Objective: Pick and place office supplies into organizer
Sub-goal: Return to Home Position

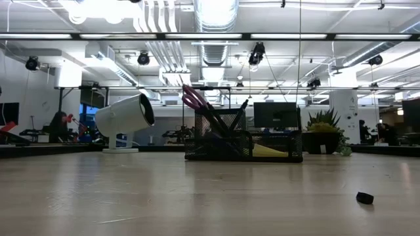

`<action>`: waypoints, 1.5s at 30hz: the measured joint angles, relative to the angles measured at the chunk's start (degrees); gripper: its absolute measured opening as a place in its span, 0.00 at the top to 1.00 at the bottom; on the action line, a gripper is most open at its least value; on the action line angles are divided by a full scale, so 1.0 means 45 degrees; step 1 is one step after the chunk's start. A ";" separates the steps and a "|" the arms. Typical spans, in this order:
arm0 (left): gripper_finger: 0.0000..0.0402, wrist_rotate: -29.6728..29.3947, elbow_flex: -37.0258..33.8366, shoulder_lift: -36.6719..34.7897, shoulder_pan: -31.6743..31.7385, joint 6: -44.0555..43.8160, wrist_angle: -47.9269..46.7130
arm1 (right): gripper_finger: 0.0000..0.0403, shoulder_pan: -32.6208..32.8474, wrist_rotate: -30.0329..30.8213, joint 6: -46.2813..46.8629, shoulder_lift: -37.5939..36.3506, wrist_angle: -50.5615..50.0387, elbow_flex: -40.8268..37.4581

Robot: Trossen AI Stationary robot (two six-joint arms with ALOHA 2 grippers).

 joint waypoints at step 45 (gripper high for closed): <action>0.62 0.0790 -1.0542 -0.4965 0.6928 -0.1265 0.8562 | 0.94 -0.1058 0.2801 0.0135 -0.8790 -0.3328 -0.7059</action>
